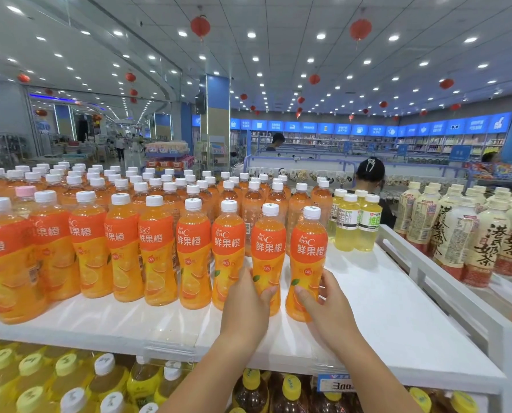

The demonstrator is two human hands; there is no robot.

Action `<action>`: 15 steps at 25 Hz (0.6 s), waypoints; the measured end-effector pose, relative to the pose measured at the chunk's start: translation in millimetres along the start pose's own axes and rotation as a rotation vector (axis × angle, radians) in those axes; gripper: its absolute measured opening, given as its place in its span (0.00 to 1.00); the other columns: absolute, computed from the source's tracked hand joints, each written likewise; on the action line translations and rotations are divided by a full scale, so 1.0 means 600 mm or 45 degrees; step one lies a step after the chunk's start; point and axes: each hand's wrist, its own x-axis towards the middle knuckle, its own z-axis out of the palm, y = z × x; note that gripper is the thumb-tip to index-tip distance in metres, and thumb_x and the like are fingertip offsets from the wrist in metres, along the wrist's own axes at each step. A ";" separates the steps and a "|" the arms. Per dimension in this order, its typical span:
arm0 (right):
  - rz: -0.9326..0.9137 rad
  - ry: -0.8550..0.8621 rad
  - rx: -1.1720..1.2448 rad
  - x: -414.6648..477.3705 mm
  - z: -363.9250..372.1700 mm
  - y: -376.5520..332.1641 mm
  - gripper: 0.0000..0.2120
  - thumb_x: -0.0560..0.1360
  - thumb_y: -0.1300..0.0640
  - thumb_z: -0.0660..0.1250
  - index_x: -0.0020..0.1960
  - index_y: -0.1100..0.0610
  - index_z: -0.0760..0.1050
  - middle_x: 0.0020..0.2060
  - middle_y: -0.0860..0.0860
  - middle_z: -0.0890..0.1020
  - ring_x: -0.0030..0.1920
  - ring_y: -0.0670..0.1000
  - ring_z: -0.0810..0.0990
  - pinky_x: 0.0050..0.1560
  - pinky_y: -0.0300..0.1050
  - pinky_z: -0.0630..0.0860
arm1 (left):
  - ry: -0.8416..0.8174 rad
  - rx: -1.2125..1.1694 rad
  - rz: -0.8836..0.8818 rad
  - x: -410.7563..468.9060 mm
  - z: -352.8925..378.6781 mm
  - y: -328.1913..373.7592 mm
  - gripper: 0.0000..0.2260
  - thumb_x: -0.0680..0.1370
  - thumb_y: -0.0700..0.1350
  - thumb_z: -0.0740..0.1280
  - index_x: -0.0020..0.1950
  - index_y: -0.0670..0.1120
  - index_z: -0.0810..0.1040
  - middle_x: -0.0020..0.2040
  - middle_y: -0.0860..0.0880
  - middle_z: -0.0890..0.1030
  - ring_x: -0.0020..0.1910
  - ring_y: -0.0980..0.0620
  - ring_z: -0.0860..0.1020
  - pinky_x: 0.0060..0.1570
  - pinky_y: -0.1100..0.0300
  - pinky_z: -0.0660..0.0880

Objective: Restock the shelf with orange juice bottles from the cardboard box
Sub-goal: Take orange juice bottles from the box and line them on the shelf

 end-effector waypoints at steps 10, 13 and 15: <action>-0.023 -0.062 -0.059 0.008 0.009 0.002 0.14 0.80 0.51 0.67 0.65 0.43 0.72 0.55 0.40 0.82 0.54 0.40 0.82 0.49 0.36 0.76 | 0.044 0.036 0.041 0.001 -0.003 -0.002 0.20 0.79 0.49 0.72 0.70 0.56 0.73 0.59 0.61 0.81 0.60 0.57 0.80 0.60 0.57 0.78; -0.018 -0.088 -0.062 0.011 0.011 0.003 0.15 0.80 0.50 0.66 0.66 0.43 0.71 0.56 0.39 0.82 0.54 0.40 0.81 0.51 0.37 0.76 | 0.051 0.054 0.039 0.002 -0.001 -0.004 0.21 0.79 0.49 0.71 0.71 0.55 0.72 0.59 0.60 0.81 0.60 0.57 0.79 0.60 0.55 0.78; -0.005 -0.104 -0.059 0.012 0.011 0.005 0.15 0.80 0.50 0.66 0.66 0.42 0.70 0.56 0.38 0.81 0.55 0.40 0.81 0.52 0.38 0.76 | 0.062 0.063 0.036 0.002 0.001 -0.005 0.20 0.79 0.49 0.72 0.70 0.55 0.73 0.59 0.60 0.82 0.60 0.56 0.79 0.60 0.54 0.78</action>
